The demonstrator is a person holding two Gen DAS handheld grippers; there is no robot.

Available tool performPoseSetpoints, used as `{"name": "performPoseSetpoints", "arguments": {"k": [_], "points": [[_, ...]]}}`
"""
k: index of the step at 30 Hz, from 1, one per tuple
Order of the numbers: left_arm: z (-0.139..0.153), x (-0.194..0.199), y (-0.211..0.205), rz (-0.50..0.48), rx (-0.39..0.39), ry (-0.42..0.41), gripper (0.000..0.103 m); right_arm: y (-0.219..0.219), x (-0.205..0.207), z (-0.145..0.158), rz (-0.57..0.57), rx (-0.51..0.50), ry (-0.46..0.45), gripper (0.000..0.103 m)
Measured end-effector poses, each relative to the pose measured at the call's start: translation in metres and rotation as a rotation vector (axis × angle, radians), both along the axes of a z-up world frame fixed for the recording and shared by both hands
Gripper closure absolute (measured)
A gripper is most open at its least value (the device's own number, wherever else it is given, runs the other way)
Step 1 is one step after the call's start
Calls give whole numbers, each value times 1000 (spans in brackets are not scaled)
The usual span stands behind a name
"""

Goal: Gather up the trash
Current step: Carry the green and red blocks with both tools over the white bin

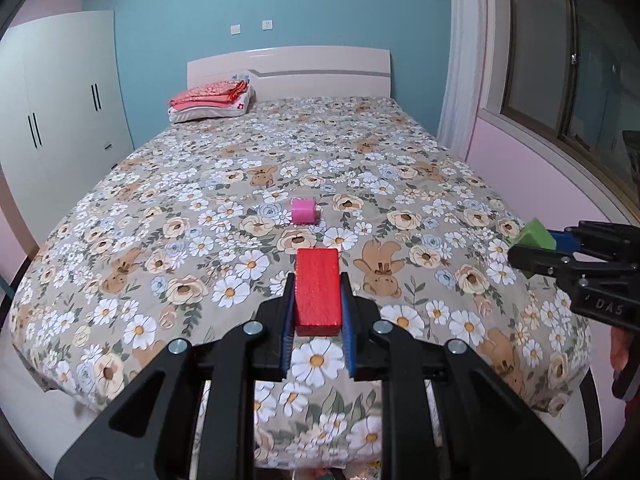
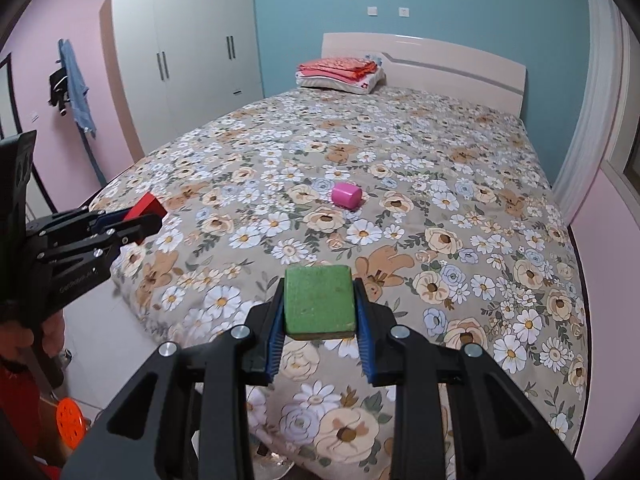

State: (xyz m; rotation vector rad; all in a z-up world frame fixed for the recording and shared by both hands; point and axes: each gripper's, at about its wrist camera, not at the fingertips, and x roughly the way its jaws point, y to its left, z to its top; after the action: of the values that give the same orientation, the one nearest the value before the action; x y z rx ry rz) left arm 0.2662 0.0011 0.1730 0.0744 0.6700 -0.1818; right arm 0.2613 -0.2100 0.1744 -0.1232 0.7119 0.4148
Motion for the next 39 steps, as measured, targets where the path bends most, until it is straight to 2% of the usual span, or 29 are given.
{"name": "performPoseSetpoints", "arguments": {"k": [9,19,25,39], "points": [[-22,-71,9,-22,34,-37,83,17,-63,-19,90,-34,-26,70],[-75,-121,17,-72,35,28,83,39,-119,-60,186,-78,-13,70],[-119,-137,24,-82,34,112,83,47,-133,-93,221,-91,38,70],[-234,-140,29,-97,33,336,83,70,-142,-207,271,-134,235,70]]}}
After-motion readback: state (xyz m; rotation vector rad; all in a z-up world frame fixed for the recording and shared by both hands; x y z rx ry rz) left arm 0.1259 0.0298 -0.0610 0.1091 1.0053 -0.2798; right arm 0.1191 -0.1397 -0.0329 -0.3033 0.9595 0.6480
